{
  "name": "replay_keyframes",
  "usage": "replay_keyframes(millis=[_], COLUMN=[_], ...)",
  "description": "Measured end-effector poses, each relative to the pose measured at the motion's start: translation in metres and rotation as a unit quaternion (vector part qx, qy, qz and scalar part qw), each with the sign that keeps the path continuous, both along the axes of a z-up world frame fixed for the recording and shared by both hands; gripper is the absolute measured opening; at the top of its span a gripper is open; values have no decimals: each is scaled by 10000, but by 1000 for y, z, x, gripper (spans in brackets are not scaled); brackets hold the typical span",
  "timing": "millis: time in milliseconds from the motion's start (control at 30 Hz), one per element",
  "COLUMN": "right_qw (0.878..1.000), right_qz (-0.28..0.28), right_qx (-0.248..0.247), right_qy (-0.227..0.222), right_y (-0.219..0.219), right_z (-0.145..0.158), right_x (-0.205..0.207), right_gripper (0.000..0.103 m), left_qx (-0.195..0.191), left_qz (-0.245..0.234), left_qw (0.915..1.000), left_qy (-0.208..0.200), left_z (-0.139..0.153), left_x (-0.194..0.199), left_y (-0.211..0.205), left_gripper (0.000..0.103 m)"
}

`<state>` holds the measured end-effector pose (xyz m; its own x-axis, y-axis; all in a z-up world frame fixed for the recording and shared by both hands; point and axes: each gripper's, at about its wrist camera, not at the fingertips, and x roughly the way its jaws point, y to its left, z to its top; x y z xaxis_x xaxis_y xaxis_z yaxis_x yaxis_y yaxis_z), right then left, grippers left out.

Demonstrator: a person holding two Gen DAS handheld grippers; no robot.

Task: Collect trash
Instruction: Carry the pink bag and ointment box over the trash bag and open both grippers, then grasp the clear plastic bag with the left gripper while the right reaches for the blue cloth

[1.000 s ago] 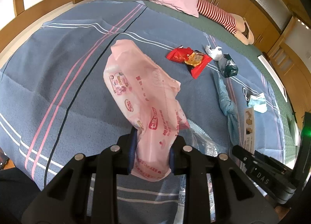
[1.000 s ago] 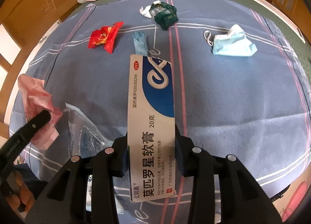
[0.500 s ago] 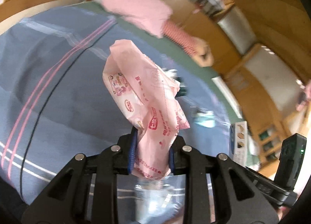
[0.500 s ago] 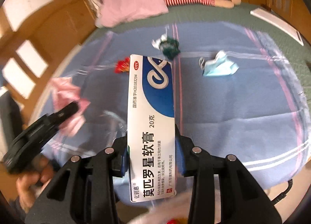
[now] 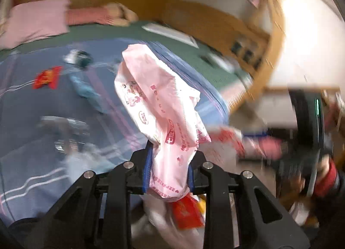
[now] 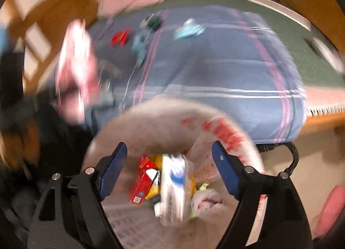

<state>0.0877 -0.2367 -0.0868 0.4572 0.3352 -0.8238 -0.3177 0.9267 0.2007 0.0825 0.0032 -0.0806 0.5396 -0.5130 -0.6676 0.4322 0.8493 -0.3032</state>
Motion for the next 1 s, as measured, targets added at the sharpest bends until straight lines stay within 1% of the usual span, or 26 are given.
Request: replay_keyframes(millis=[67, 100, 133, 167, 200, 233, 267, 300, 333, 367, 433, 467, 500, 533, 567, 600, 633, 667, 700, 733, 767, 800, 833, 867, 933, 1000], right_qw=[9978, 9962, 9933, 9903, 9878, 9861, 9849, 9835, 9832, 9834, 9839, 9837, 9832, 9828, 9825, 9826, 9831, 9842, 9855, 9866, 9884, 9899, 9909, 9918, 9935, 9944], right_qz=[-576, -759, -995, -1183, -1315, -1389, -1431, -1485, -1499, -1495, -1487, -1489, -1493, -1490, -1481, -1469, -1433, -1385, -1339, -1300, -1232, -1171, -1123, -1065, -897, -792], right_qx=[271, 366, 526, 683, 808, 897, 967, 1037, 1043, 1023, 989, 998, 1042, 1074, 1106, 1116, 1112, 1079, 1022, 969, 872, 785, 725, 695, 686, 683], right_qy=[-163, -216, -269, -270, -222, -163, -105, -34, -5, 37, 88, 113, 162, 189, 216, 227, 235, 229, 212, 195, 163, 147, 146, 150, 157, 146], right_y=[-20, -27, -37, -46, -52, -55, -58, -60, -61, -60, -55, -53, -51, -51, -49, -46, -41, -36, -29, -23, -14, -5, 2, 8, 22, 31], right_z=[11, 15, 19, 20, 19, 18, 16, 12, 11, 8, 4, 1, -1, -3, -5, -5, -5, -4, -2, -1, 1, 2, 3, 3, 5, 5], right_x=[8, 12, 15, 18, 22, 25, 30, 31, 32, 33, 31, 31, 33, 34, 38, 38, 41, 45, 49, 52, 58, 63, 66, 69, 72, 71], right_gripper=[80, 81, 81, 81, 81, 81, 81, 81, 81, 81, 81, 81, 81, 81, 81, 81, 81, 81, 81, 81, 81, 81, 81, 81, 81, 81], left_qx=[127, 164, 206, 259, 351, 430, 500, 554, 516, 350, -171, -351, -524, -503, -312, 111, 540, 806, 1089, 1231, 1311, 1425, 1467, 1448, 1428, 1493], left_qz=[-503, -797, -1300, -1539, -1806, -1919, -1918, -1792, -1653, -1429, -906, -610, 5, 664, 1241, 1951, 2428, 2654, 2781, 2729, 2660, 2627, 2629, 2604, 2634, 2694], left_qw=[9984, 9960, 9895, 9855, 9802, 9771, 9765, 9789, 9819, 9865, 9933, 9950, 9961, 9935, 9877, 9743, 9595, 9497, 9407, 9388, 9387, 9359, 9328, 9327, 9301, 9283], left_qy=[222, 371, 598, 658, 735, 818, 846, 810, 773, 723, 704, 704, 712, 779, 897, 1120, 1324, 1453, 1607, 1703, 1761, 1867, 1979, 2031, 2124, 2082], left_z=[-9, -15, -24, -28, -35, -42, -44, -44, -41, -37, -27, -23, -21, -23, -24, -32, -40, -47, -58, -67, -73, -83, -89, -95, -103, -105], left_x=[-5, -7, -12, -18, -23, -25, -25, -23, -21, -16, 0, 7, 20, 33, 45, 58, 69, 78, 87, 94, 99, 102, 104, 109, 113, 113], left_y=[-19, -29, -45, -55, -67, -73, -77, -76, -71, -61, -32, -14, 9, 29, 40, 56, 65, 69, 72, 70, 72, 69, 68, 68, 72, 71], left_gripper=[28, 29, 29, 31, 35, 39, 56, 75, 82, 88, 90, 93, 94, 94, 94, 94, 94, 94, 94, 94, 94, 93, 91, 86, 83, 77])
